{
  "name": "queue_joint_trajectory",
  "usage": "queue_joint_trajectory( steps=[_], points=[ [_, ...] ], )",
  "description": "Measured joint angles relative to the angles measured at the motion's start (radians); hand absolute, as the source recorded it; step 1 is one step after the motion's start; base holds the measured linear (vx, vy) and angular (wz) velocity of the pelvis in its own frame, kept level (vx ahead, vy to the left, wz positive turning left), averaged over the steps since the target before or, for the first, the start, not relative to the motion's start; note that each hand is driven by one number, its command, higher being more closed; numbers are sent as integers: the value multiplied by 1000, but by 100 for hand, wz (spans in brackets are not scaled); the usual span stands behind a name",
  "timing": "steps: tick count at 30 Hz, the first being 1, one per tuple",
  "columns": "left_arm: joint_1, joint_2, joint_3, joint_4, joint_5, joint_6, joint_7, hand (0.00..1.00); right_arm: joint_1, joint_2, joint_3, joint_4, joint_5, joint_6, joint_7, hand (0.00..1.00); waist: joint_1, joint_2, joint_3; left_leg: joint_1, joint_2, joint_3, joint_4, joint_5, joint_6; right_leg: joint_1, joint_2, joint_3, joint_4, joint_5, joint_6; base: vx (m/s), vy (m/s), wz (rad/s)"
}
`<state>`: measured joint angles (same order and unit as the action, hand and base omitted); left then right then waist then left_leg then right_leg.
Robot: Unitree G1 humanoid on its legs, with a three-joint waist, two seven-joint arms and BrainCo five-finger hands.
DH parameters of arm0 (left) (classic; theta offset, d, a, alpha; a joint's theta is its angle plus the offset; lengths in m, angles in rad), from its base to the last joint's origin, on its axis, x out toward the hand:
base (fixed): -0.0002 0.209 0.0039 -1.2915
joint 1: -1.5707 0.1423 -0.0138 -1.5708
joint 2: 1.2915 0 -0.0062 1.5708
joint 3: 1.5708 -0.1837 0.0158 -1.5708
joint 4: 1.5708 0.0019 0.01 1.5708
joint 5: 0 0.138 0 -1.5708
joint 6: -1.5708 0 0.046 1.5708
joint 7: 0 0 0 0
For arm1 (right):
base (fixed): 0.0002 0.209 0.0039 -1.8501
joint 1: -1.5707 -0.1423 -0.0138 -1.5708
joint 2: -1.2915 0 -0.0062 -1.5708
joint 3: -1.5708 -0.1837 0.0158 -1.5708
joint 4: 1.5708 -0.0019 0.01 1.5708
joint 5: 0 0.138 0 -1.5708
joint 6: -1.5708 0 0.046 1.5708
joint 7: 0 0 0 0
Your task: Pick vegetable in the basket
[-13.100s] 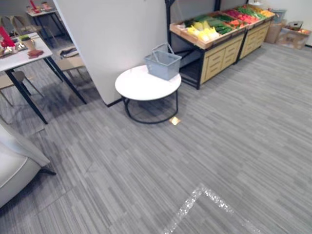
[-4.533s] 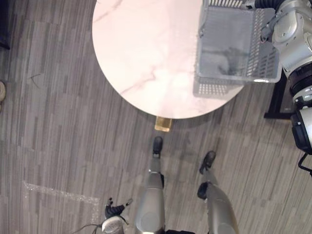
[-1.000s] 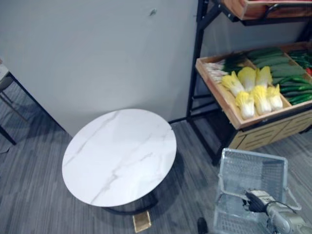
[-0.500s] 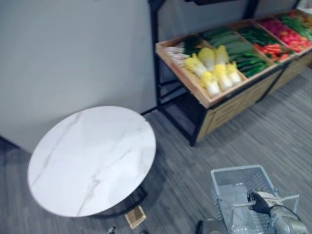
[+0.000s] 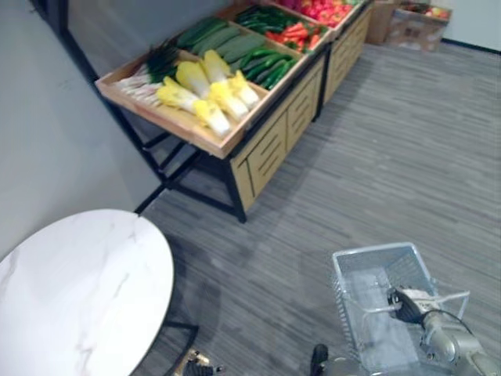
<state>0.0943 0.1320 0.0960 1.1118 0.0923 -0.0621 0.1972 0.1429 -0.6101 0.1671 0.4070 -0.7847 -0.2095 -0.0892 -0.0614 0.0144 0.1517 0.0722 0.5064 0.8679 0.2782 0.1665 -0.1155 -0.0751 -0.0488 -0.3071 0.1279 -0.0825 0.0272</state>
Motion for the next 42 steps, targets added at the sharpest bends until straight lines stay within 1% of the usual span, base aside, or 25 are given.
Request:
queue_joint_trajectory(
  steps=[1,2,4,6,8,9,11,13,18,22,25,26,28,29,30,31,33,34,35,36,37,39,40,41,42],
  points=[
    [14,1,20,-2,0,-1,4,0,-12,-2,4,1,0,2,-7,100,17,-13,7,-17,-1,-125,102,-25,-12,26,0,69,-26,16,-10,7,-33,-126],
    [26,-6,27,-3,-1,-1,11,0,-28,-9,12,1,0,6,-19,100,22,-15,7,-35,-61,-264,130,-92,-38,33,-11,114,-41,22,-5,21,1,-158],
    [47,-28,29,-11,-10,-7,28,0,-71,-20,40,6,0,21,-38,100,36,-10,8,-53,-191,-453,115,-196,-49,30,-23,208,-65,39,-8,28,48,-148],
    [51,-29,29,-11,-11,-16,35,0,-84,-17,68,10,0,26,-38,100,40,-7,8,-53,-234,-483,47,-210,-47,29,-13,233,-77,54,-7,22,88,-108],
    [54,-35,29,-17,-11,-16,34,0,-84,-20,75,10,0,29,-38,100,40,8,3,-52,-253,-493,-72,-189,-33,24,10,261,-79,63,1,22,136,-61],
    [56,-31,28,-18,-11,-17,33,0,-82,-19,76,8,1,29,-38,100,35,17,-5,-26,-268,-494,-122,-195,-36,25,6,262,-109,72,19,55,176,-25],
    [54,-33,28,-27,-11,-17,33,0,-84,-22,74,4,1,29,-39,100,37,8,-6,-34,-286,-492,-148,-195,-36,25,-17,234,-150,85,38,54,156,-7],
    [54,-29,26,-31,-11,-16,34,0,-84,-22,74,4,1,29,-39,100,39,5,-5,-38,-314,-500,-170,-195,-36,44,-42,209,-199,149,55,60,120,12],
    [54,-41,3,-39,-9,-16,35,0,-86,-21,75,33,1,26,-39,100,42,31,-10,-29,-327,-534,-185,-199,-40,62,-43,188,-205,158,59,20,37,14],
    [54,-37,-16,-39,-9,-16,34,0,-79,-17,75,59,1,29,-39,100,41,30,-10,-19,-329,-580,-236,-211,-33,63,-32,175,-219,167,62,-49,2,11],
    [52,-33,-29,-39,-9,-15,34,0,-80,-9,74,79,0,30,-39,100,57,26,-11,-9,-338,-580,-256,-244,-20,61,-35,187,-232,175,78,-66,56,-9],
    [51,-29,-34,-40,-9,-15,34,0,-78,-4,75,85,0,33,-39,100,68,18,-10,-1,-350,-574,-256,-249,-14,58,-44,198,-225,174,86,-74,95,-23],
    [51,-21,-49,-40,-9,-15,35,0,-78,5,69,87,-1,40,-42,100,78,7,-10,-1,-380,-574,-240,-285,8,-3,-84,207,-93,112,101,-76,139,-11],
    [51,-17,-55,-40,-9,-15,35,0,-75,5,65,87,-1,44,-42,100,77,2,-9,-2,-385,-578,-238,-293,16,-20,-98,207,-48,92,109,-64,140,17],
    [56,-9,-64,-40,-9,-15,35,0,-62,9,59,87,-2,56,-42,100,73,-12,-13,2,-411,-589,-238,-302,25,-54,-130,208,48,60,116,-46,123,20],
    [61,-6,-70,-38,-9,-14,38,0,-58,19,50,87,-2,67,-44,100,67,-17,-12,4,-424,-603,-239,-309,36,-95,-147,201,149,54,114,-42,137,17],
    [69,2,-72,-38,-9,-13,37,0,-60,40,35,89,-4,77,-50,100,63,-22,-9,20,-420,-609,-247,-312,42,-150,-149,204,267,77,98,29,112,4],
    [73,3,-72,-37,-9,-13,37,0,-60,43,35,95,-4,78,-54,100,62,-21,-8,40,-409,-610,-258,-311,43,-163,-147,203,299,91,102,114,47,7],
    [80,6,-72,-39,-9,-12,37,0,-61,52,33,107,-4,79,-56,100,59,-7,-6,51,-389,-614,-266,-311,45,-171,-145,182,310,81,89,132,0,8],
    [81,11,-73,-39,-9,-12,37,0,-62,63,30,115,-3,79,-56,100,57,-24,-6,55,-381,-617,-272,-310,45,-175,-148,162,287,64,65,178,-45,16],
    [76,30,-72,-39,-9,-12,37,0,-63,84,19,120,-3,79,-56,100,55,-45,-2,55,-368,-627,-273,-313,40,-185,-150,146,233,63,60,164,-72,18],
    [69,36,-71,-39,-9,-4,37,0,-62,105,-4,121,-3,80,-56,100,44,-53,3,55,-339,-635,-265,-320,24,-196,-144,151,151,73,66,226,-136,15],
    [60,34,-71,-39,-9,0,36,0,-64,110,-17,119,-3,80,-63,100,37,-50,4,59,-312,-636,-250,-327,-14,-217,-141,179,66,88,87,383,-246,12],
    [48,35,-70,-40,-9,0,36,0,-60,113,-27,119,-3,80,-64,100,36,-55,4,76,-299,-637,-249,-339,-43,-218,-142,201,-12,128,88,406,-271,11],
    [46,35,-70,-40,-9,0,36,0,-58,114,-30,119,-3,80,-64,100,35,-58,2,81,-297,-638,-249,-343,-50,-217,-144,203,-28,138,87,298,-229,13]
  ],
)
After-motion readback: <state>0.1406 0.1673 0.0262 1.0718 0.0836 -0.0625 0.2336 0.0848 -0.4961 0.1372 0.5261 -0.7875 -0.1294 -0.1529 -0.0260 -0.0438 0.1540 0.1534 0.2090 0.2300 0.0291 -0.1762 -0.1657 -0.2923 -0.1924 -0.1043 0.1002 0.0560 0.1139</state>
